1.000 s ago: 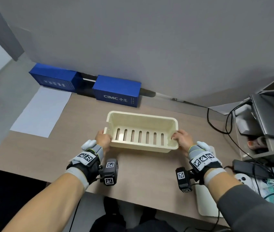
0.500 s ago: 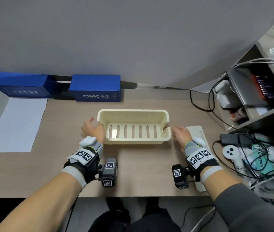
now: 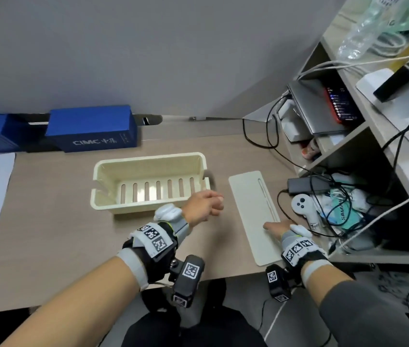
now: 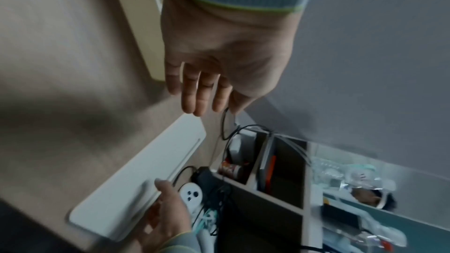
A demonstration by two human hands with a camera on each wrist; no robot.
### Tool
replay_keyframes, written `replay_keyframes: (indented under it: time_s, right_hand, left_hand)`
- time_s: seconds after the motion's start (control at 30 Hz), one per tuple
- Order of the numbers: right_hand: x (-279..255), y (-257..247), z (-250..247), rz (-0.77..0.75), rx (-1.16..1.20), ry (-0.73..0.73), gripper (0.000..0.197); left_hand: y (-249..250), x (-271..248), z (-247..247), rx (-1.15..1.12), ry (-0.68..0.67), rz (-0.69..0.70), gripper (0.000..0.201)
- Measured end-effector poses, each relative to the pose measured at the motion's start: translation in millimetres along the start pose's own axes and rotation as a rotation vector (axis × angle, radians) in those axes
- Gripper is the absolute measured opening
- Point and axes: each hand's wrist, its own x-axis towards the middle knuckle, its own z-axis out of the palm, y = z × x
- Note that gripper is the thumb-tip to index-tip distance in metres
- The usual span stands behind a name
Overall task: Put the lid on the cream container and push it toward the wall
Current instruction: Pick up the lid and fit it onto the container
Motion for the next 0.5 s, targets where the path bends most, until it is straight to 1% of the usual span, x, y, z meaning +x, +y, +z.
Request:
replay_keyframes:
  time_s: [0.03, 0.13, 0.2, 0.3, 0.4, 0.5]
  right_hand:
    - [6.8, 0.7, 3.8, -0.006, -0.014, -0.014, 0.066]
    - [17.2, 8.4, -0.1, -0.013, -0.005, -0.031, 0.054]
    - [24.8, 10.2, -0.7, -0.013, 0.031, -0.064, 0.047]
    - [33.3, 7.2, 2.3, -0.041, 0.121, -0.148, 0.04]
    - [38.7, 5.4, 1.3, -0.044, 0.2, -0.17, 0.038]
    - [39.6, 6.8, -1.6, -0.046, 0.238, -0.194, 0.04]
  left_hand:
    - [-5.0, 7.0, 9.9, 0.042, -0.034, -0.049, 0.014]
    - [-22.5, 31.9, 50.3, 0.161, -0.039, -0.176, 0.038]
    - [-31.4, 42.8, 70.6, 0.187, -0.041, -0.249, 0.045]
    - [-39.6, 47.9, 89.2, 0.181, -0.005, -0.373, 0.048]
    - [-40.8, 54.6, 98.4, 0.115, 0.025, -0.415, 0.048]
    - [-39.6, 57.7, 95.0, 0.077, 0.068, -0.437, 0.049]
